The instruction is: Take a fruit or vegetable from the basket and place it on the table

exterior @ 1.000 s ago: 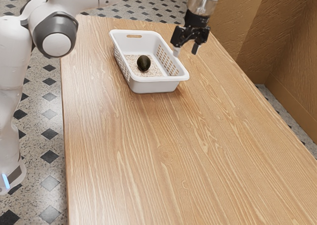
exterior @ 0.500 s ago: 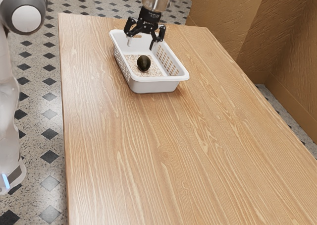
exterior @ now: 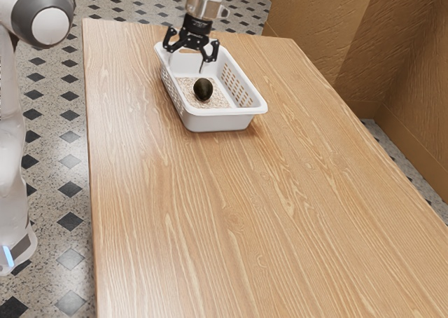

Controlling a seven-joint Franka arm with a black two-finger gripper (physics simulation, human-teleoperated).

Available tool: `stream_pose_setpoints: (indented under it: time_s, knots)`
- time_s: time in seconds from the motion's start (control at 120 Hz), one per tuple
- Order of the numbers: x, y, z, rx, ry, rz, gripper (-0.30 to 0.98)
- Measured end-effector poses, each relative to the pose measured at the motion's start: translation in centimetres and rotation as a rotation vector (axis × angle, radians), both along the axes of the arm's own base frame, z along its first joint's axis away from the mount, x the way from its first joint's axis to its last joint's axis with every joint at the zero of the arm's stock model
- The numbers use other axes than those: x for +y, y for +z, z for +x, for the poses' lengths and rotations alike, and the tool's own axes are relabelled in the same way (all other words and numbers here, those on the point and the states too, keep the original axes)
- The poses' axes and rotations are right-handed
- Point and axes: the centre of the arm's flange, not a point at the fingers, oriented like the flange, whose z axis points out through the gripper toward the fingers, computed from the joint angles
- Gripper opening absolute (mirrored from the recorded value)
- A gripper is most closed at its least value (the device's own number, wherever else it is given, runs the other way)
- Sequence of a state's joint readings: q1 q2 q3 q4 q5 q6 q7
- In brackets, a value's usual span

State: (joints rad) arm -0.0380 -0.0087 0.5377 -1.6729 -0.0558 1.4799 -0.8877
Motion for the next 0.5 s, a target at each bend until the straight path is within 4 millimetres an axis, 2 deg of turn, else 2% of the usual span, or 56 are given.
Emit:
stream_pose_setpoints:
  time_s: [0.1, 0.217, 0.258, 0.308, 0.342, 0.45, 0.5]
  knots:
    - [0.7, -0.1, 0.5, -0.019, -0.051, 0.007, 0.68]
    - [0.6, 1.5, -0.8, -0.075, -0.117, -0.001, 0.68]
    - [1.4, 1.8, -2.5, -0.091, -0.118, -0.012, 0.68]
    - [3.8, 1.9, -6.7, -0.111, -0.075, -0.021, 0.68]
    - [5.0, 1.8, -8.5, -0.118, -0.053, -0.020, 0.68]
    - [7.3, 1.1, -10.5, -0.117, -0.033, -0.002, 0.67]
    - [9.1, 0.6, -11.3, -0.110, -0.013, 0.006, 0.67]
